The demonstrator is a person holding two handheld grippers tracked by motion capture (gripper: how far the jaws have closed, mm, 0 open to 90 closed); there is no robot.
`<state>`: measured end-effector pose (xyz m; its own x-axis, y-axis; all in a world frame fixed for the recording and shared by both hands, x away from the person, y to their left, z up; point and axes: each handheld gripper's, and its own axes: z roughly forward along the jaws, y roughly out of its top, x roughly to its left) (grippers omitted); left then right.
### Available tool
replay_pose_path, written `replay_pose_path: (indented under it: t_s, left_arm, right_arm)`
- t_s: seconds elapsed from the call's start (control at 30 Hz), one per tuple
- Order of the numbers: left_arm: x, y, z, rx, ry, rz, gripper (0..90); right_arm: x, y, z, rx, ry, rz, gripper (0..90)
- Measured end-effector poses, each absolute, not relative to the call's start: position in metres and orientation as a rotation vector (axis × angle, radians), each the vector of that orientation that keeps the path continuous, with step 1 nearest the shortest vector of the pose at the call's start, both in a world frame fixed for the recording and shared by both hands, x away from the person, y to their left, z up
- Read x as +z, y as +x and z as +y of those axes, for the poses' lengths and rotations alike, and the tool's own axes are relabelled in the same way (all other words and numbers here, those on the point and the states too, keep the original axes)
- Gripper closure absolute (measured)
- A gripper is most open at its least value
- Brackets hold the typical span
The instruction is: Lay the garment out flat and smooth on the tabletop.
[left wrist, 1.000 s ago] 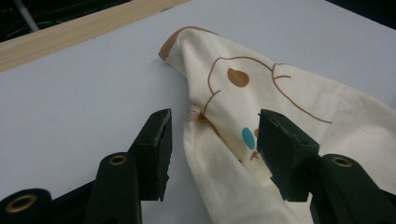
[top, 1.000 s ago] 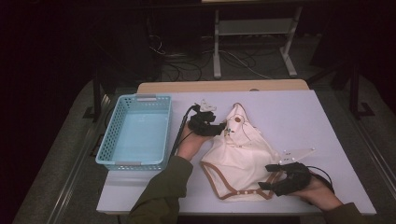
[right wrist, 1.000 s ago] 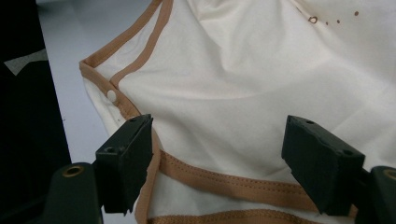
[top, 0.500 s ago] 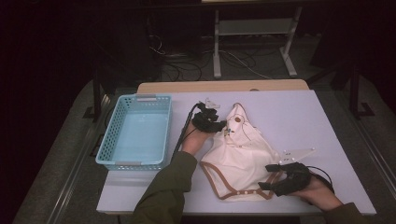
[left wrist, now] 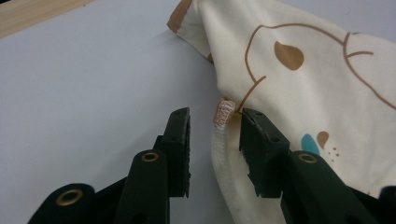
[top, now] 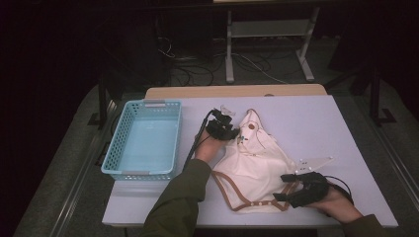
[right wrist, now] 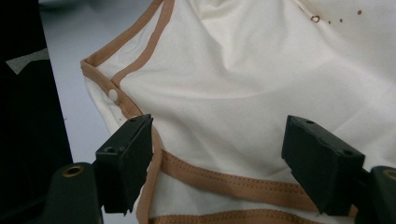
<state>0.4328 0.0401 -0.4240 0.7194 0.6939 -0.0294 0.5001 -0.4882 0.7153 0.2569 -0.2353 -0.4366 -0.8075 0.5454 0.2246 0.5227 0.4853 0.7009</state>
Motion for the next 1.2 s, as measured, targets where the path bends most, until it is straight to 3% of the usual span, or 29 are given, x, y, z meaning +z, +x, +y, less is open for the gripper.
replay_pose_path:
  t_s: [1.2]
  left_arm:
    - [-0.441, 0.442, 0.03, 0.253, 2.207, 0.896, 83.4]
  right_arm:
    - [-0.437, 0.257, -0.235, 1.252, 0.96, 2.686, 24.0]
